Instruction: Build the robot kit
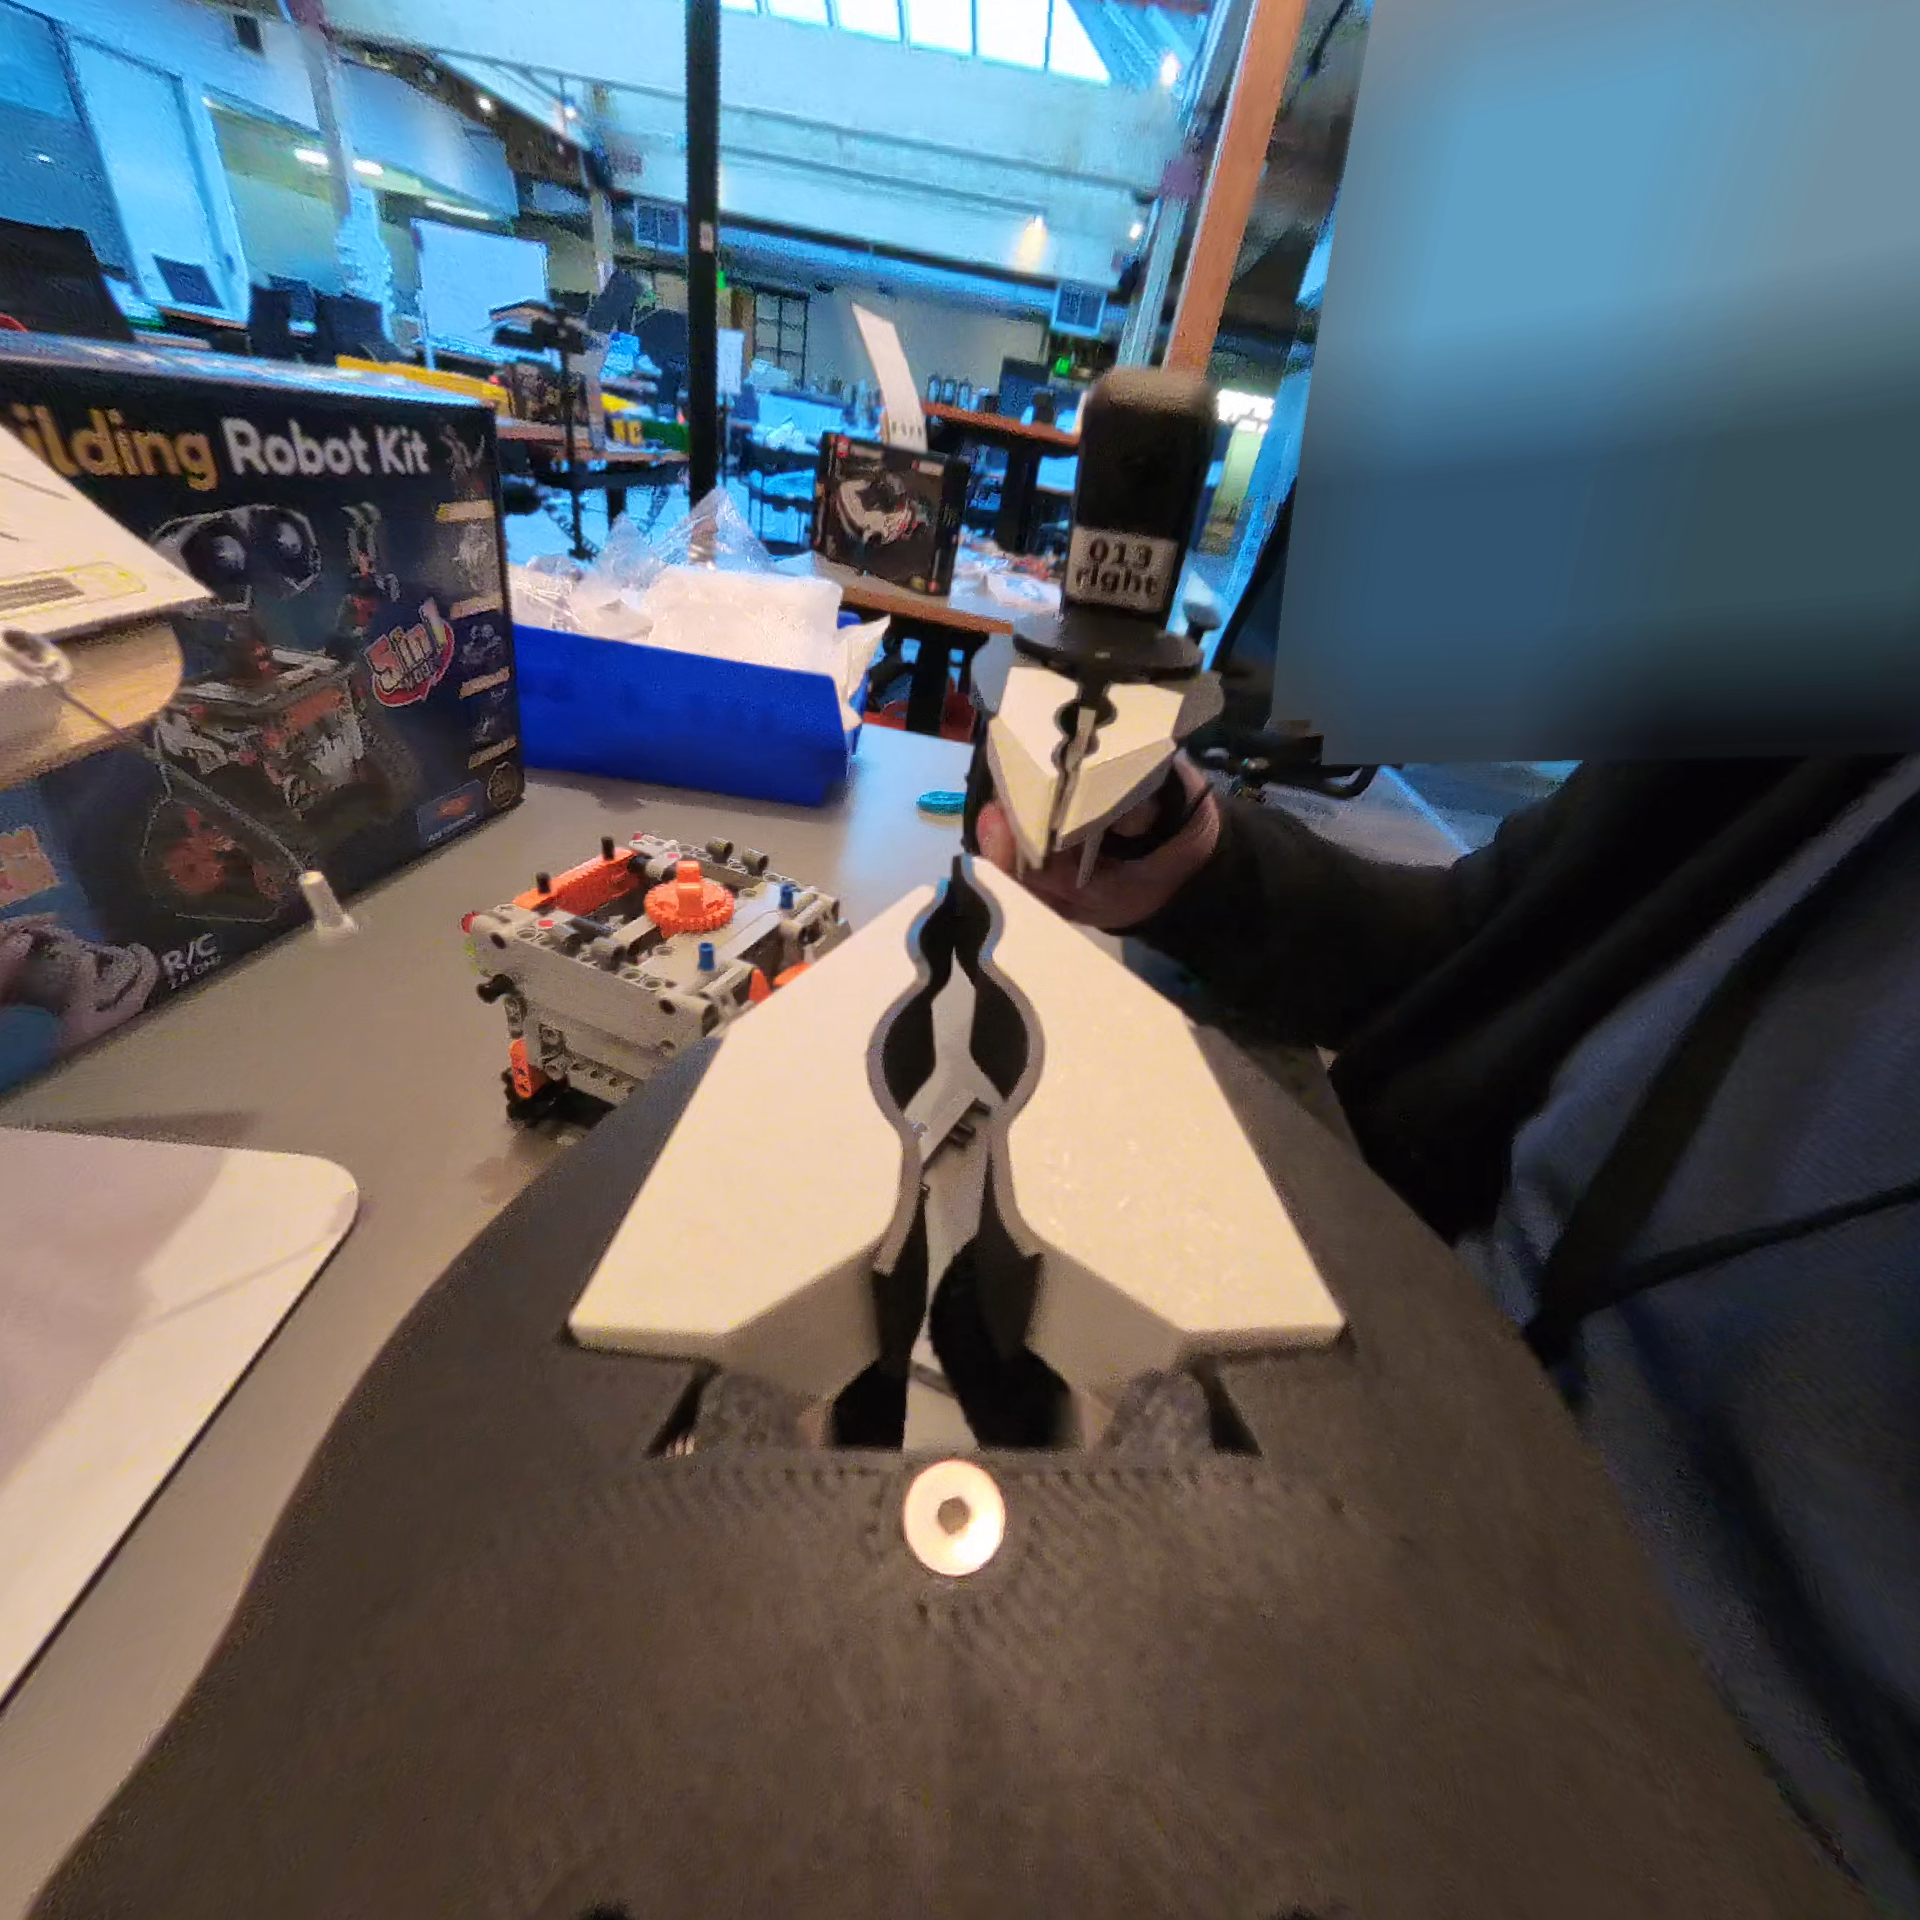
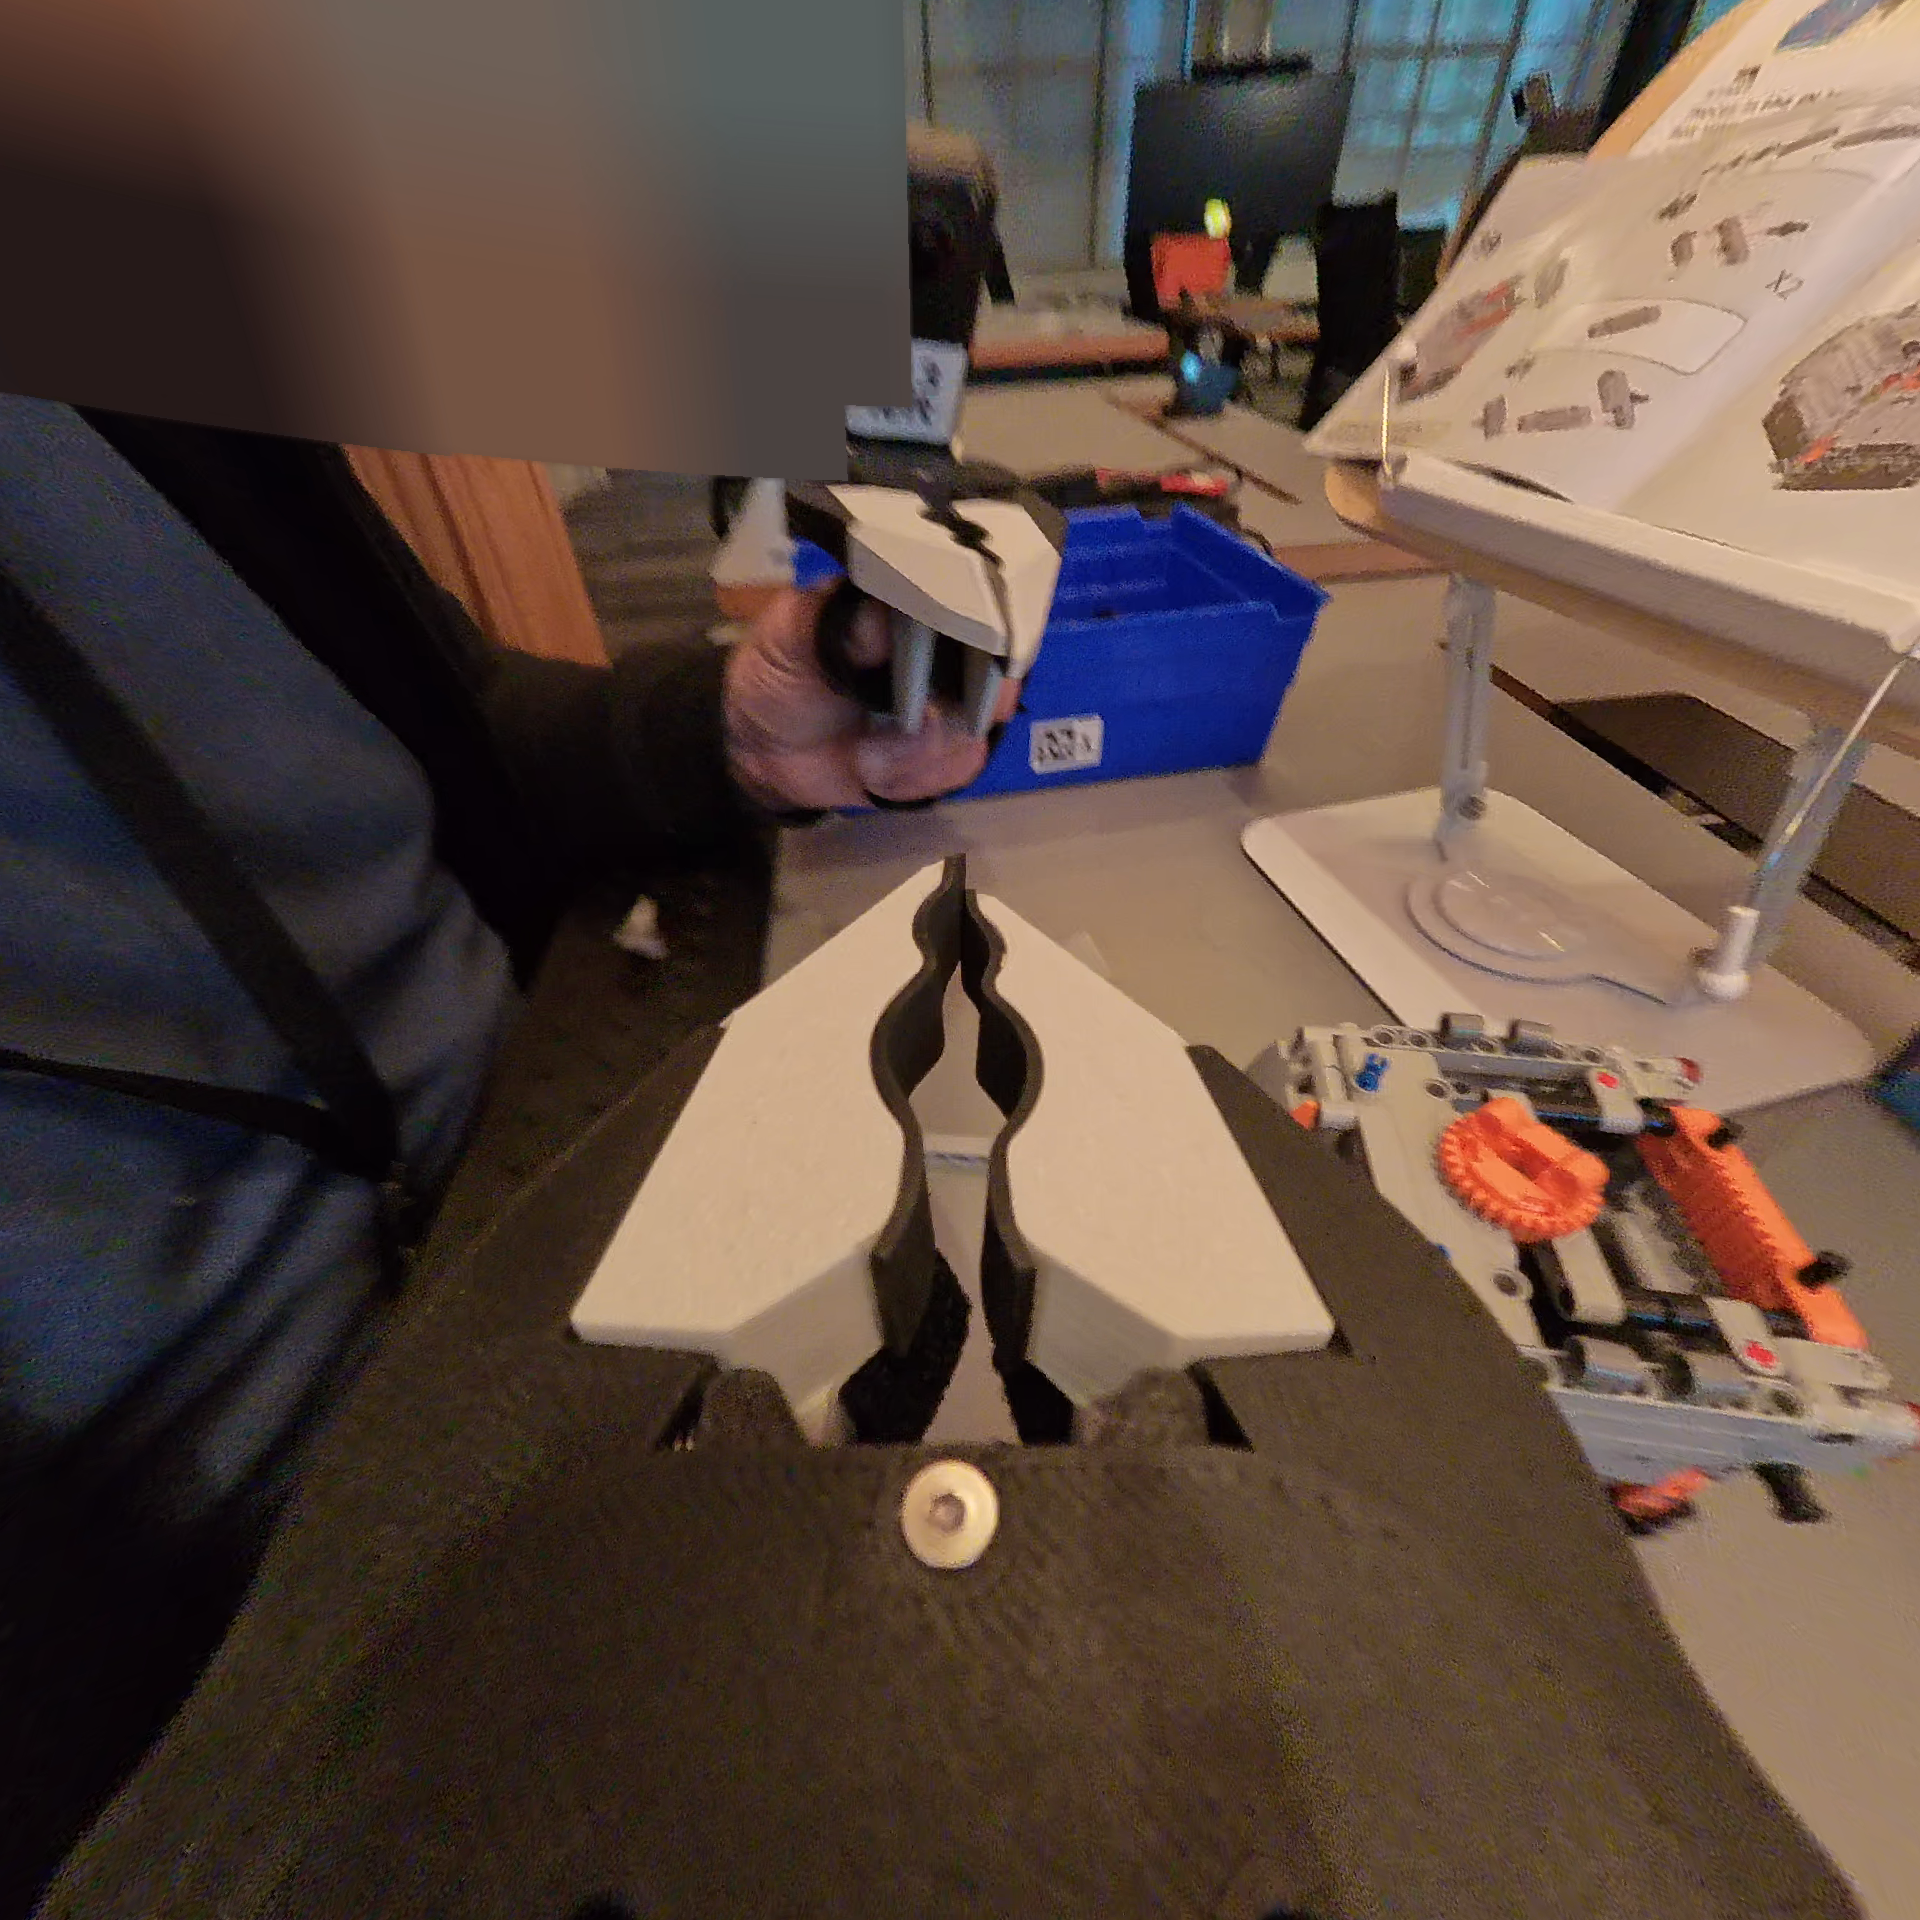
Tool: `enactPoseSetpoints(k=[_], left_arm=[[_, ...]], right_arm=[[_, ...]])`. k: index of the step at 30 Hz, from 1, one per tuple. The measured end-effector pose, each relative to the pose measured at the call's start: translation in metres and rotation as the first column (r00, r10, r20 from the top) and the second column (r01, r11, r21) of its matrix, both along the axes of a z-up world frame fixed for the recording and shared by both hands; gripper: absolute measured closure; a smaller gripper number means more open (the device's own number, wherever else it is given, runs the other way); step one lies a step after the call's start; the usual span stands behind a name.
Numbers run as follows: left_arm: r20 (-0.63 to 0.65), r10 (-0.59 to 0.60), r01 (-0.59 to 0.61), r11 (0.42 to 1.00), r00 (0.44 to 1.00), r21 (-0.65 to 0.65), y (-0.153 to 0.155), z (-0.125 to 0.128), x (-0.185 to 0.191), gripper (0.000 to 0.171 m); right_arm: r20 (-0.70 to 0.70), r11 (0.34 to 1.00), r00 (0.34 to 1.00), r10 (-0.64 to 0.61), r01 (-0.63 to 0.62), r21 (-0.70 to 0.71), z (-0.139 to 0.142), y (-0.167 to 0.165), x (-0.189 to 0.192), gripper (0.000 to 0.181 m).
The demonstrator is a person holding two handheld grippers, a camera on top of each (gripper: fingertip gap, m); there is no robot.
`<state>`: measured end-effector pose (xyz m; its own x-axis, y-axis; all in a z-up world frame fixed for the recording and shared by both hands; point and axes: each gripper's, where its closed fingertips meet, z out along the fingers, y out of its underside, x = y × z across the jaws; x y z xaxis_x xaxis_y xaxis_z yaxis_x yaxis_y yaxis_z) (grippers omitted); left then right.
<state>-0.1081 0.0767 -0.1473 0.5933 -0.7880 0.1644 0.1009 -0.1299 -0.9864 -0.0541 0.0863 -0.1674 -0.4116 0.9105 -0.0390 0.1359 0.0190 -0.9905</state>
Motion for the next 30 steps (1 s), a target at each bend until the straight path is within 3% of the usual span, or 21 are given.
enactPoseSetpoints(k=[3, 7, 17, 25, 30], left_arm=[[-0.107, -0.03, 0.03, 1.0, 0.994, -0.005, 0.002, -0.016, 0.025, 0.171], [-0.032, -0.061, 0.058, 0.995, 0.998, -0.086, 0.008, -0.028, 0.019, 0.171], [-0.032, -0.061, 0.06, 0.997, 0.998, -0.052, 0.009, -0.016, 0.015, 0.171], [-0.063, -0.098, 0.093, 0.993, 0.993, -0.077, 0.016, -0.024, 0.02, 0.171], [-0.1, -0.056, 0.052, 0.998, 0.993, -0.043, 0.009, -0.018, 0.017, 0.171]], right_arm=[[0.06, 0.999, 0.998, 0.005, -0.008, 0.048, -0.012, -0.007, -0.011, 0.181], [0.148, 0.999, 0.989, 0.03, -0.036, 0.035, -0.035, -0.01, -0.013, 0.181], [0.218, 0.986, 0.973, 0.072, -0.102, 0.129, -0.053, -0.031, -0.02, 0.181], [0.271, 0.989, 0.96, 0.068, -0.101, 0.108, -0.076, -0.014, -0.024, 0.181], [0.269, 0.987, 0.961, 0.058, -0.095, 0.129, -0.08, -0.013, -0.021, 0.181]])
